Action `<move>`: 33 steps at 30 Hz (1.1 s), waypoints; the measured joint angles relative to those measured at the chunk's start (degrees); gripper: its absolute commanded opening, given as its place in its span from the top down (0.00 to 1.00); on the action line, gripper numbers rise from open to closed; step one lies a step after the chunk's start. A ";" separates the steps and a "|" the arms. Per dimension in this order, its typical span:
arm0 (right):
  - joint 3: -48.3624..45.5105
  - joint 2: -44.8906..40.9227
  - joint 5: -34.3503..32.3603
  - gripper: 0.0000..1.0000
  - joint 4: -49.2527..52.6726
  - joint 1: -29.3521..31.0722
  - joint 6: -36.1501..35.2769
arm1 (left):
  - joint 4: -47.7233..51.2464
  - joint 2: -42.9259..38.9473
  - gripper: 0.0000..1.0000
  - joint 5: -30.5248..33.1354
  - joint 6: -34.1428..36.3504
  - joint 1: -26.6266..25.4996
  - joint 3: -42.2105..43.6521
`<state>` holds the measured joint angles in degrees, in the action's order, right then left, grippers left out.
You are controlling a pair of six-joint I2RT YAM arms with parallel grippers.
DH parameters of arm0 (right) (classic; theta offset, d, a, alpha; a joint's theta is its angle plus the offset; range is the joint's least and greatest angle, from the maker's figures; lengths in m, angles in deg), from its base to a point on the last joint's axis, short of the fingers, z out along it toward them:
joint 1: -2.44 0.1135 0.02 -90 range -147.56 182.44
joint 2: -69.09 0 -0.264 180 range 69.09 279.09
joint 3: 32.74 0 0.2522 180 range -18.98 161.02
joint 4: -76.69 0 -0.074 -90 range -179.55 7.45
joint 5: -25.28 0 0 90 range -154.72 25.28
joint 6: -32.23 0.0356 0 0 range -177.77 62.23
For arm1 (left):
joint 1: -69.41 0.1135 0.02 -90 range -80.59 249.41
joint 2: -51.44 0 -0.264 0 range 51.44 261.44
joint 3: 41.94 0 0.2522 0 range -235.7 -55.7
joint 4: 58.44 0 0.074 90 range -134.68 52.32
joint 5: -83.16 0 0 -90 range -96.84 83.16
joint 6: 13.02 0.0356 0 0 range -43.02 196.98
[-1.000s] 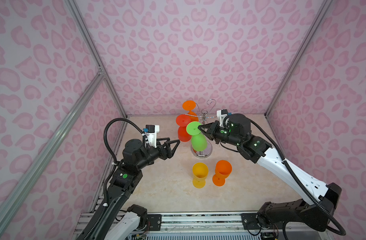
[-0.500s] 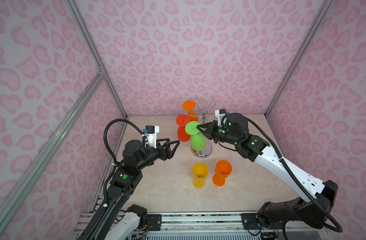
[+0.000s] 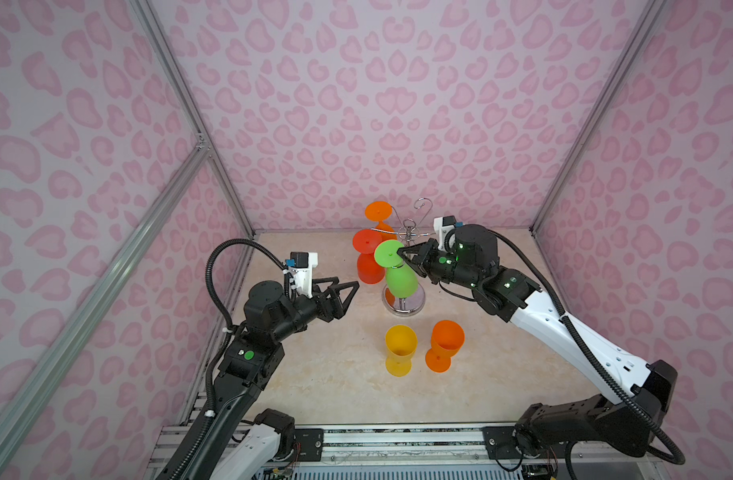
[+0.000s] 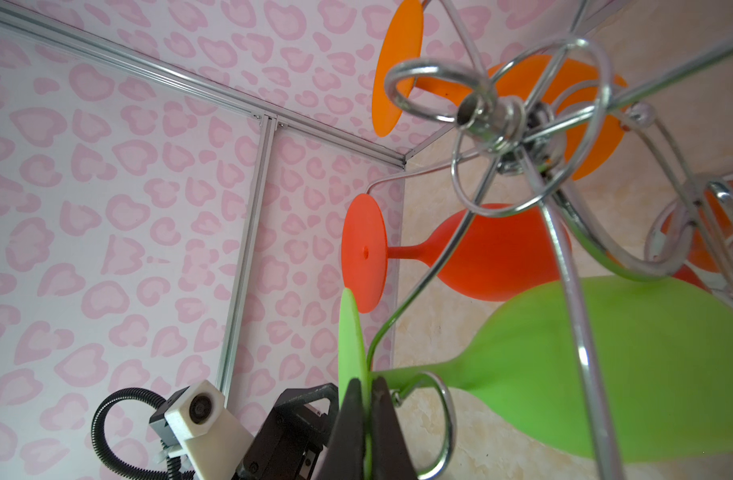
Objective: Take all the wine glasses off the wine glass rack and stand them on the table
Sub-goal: 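Slide the green glass off its hook with the right gripper, away from the rack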
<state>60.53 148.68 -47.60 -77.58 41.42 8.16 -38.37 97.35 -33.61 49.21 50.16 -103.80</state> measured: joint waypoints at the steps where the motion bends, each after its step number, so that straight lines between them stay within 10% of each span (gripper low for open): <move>1: 0.04 0.00 -0.42 1.00 0.09 -0.04 -0.02 | 0.00 0.00 0.19 0.00 0.00 0.00 0.00; 33: -3.06 -2.78 -1.25 1.00 0.76 -0.83 2.05 | 0.02 0.17 0.19 -0.44 0.00 0.04 0.07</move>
<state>57.47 145.91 -48.84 -76.82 40.59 10.21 -38.35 97.53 -34.04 49.21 50.21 -103.73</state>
